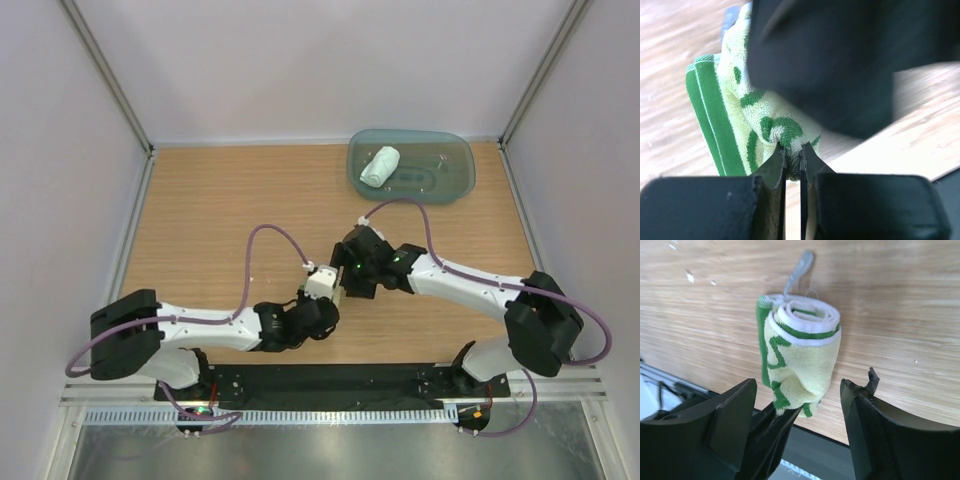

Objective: Roll the towels
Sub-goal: Roll the towel, then place the rolled towel into the container

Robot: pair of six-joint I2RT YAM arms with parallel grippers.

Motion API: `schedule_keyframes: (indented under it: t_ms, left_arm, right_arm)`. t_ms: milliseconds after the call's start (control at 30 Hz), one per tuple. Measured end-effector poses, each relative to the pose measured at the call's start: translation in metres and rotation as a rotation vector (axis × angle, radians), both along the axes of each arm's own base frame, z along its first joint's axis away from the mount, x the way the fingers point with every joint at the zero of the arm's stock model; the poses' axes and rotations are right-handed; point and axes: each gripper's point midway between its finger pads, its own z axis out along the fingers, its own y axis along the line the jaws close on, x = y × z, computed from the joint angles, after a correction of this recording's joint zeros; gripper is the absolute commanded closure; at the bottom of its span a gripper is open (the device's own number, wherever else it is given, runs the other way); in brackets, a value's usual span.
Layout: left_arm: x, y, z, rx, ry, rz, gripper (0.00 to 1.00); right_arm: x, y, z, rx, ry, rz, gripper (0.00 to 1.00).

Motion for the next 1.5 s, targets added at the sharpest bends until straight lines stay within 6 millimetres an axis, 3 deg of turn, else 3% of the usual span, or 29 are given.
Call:
schedule_keyframes:
  t_ms: [167,333,467,667,800,900,1067,1233,1500]
  left_arm:
    - [0.001,0.025,0.007,-0.145,0.064,0.096,1.0]
    - [0.006,0.058,0.007,-0.297,0.115,0.241,1.0]
    - [0.001,0.074,0.006,-0.407,0.165,0.332,1.0]
    - [-0.01,0.087,-0.01,-0.475,0.268,0.455,1.0]
    - [-0.014,0.089,-0.017,-0.534,0.32,0.522,1.0]
    - [-0.016,0.091,-0.02,-0.573,0.347,0.559,1.0]
    - [-0.019,0.092,-0.02,-0.612,0.381,0.595,1.0]
    - [-0.021,0.094,-0.02,-0.642,0.394,0.611,1.0]
    - [-0.022,0.097,-0.021,-0.673,0.403,0.622,1.0]
  right_arm:
    - [0.02,-0.014,0.027,0.055,-0.06,-0.061,0.23]
    - [0.035,-0.03,0.032,0.059,-0.082,-0.101,0.21]
    - [0.029,-0.026,0.031,0.11,-0.09,-0.067,0.2]
    - [0.015,-0.001,0.024,0.292,-0.105,0.04,0.19]
    - [0.008,0.027,0.015,0.387,-0.109,0.128,0.2]
    - [-0.001,0.051,0.001,0.444,-0.108,0.207,0.22]
    - [-0.02,0.076,-0.025,0.497,-0.092,0.308,0.24]
    - [-0.033,0.092,-0.034,0.526,-0.115,0.397,0.28]
    - [-0.036,0.113,-0.044,0.611,-0.152,0.469,0.37]
